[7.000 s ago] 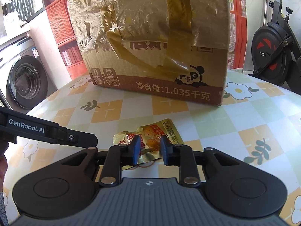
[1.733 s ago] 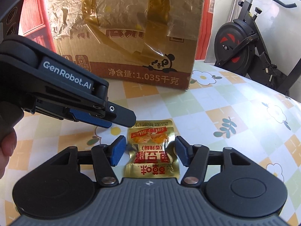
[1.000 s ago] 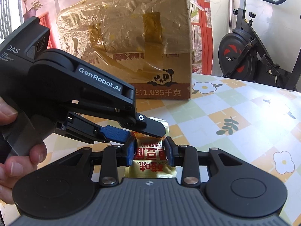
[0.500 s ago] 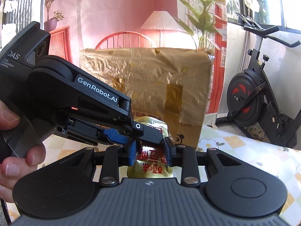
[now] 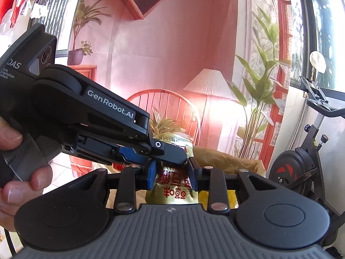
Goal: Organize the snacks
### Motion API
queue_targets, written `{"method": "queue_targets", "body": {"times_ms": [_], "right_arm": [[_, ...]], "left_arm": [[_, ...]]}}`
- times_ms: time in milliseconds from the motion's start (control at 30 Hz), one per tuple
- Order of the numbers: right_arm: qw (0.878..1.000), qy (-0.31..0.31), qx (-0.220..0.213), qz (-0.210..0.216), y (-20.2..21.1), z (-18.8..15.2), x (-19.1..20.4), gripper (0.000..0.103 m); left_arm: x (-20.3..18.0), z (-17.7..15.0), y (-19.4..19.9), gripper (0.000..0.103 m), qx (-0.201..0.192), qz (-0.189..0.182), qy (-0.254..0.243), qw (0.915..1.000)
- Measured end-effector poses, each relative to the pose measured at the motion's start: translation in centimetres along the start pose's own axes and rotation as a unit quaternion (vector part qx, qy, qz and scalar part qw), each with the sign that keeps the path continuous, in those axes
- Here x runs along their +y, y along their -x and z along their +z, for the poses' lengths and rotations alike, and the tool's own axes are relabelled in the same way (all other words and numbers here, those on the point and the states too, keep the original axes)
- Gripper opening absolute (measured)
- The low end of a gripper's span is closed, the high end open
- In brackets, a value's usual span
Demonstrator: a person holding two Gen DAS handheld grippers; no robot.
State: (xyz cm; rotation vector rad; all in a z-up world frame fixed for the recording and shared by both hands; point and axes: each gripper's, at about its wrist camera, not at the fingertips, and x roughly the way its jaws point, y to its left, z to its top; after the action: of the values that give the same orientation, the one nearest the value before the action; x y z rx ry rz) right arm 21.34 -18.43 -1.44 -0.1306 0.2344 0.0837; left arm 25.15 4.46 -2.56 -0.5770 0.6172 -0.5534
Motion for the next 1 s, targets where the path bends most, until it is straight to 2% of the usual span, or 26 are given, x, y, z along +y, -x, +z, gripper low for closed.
{"method": "queue_targets", "body": {"times_ms": [233, 333, 367, 467, 533, 667, 700, 800, 867, 1000], "right_arm": [[0.998, -0.024, 0.049, 0.003, -6.5, 0.1, -1.7, 0.033], [0.996, -0.036, 0.078, -0.008, -7.9, -0.1, -2.3, 0.033], [0.996, -0.04, 0.082, -0.009, -8.1, -0.1, -2.5, 0.034], [0.994, -0.05, 0.096, -0.016, -8.0, 0.1, -3.0, 0.037], [0.993, -0.052, 0.104, -0.022, -7.6, 0.4, -3.2, 0.044], [0.991, -0.075, 0.107, -0.038, -5.4, 1.4, -3.7, 0.067], [0.99, -0.081, 0.105, -0.041, -4.4, 1.7, -3.7, 0.076], [0.99, -0.09, 0.099, -0.05, -1.8, 2.8, -3.8, 0.089], [0.989, -0.097, 0.096, -0.058, 0.1, 3.4, -3.6, 0.095], [0.986, -0.112, 0.095, -0.075, 4.0, 4.4, -2.9, 0.097]], "left_arm": [[3.5, 3.0, -2.6, 0.023, 0.021, 0.06, 0.025, 0.9976], [4.4, 4.0, -3.6, 0.036, 0.028, 0.104, 0.022, 0.9939], [4.7, 4.3, -3.7, 0.044, 0.027, 0.116, 0.017, 0.9927], [4.6, 4.8, -2.9, 0.052, 0.022, 0.136, -0.01, 0.9905], [3.9, 4.9, -2.1, 0.059, 0.017, 0.153, -0.039, 0.9873], [2.1, 5.1, 0.1, 0.07, 0.006, 0.172, -0.09, 0.981], [1.3, 5.1, 0.8, 0.073, 0.001, 0.176, -0.109, 0.9782], [-1.8, 4.8, 3.2, 0.084, -0.027, 0.206, -0.167, 0.9637], [-3.4, 4.4, 4.9, 0.086, -0.047, 0.218, -0.188, 0.9563], [-6.3, 3.5, 8.3, 0.089, -0.075, 0.237, -0.223, 0.9427]]}}
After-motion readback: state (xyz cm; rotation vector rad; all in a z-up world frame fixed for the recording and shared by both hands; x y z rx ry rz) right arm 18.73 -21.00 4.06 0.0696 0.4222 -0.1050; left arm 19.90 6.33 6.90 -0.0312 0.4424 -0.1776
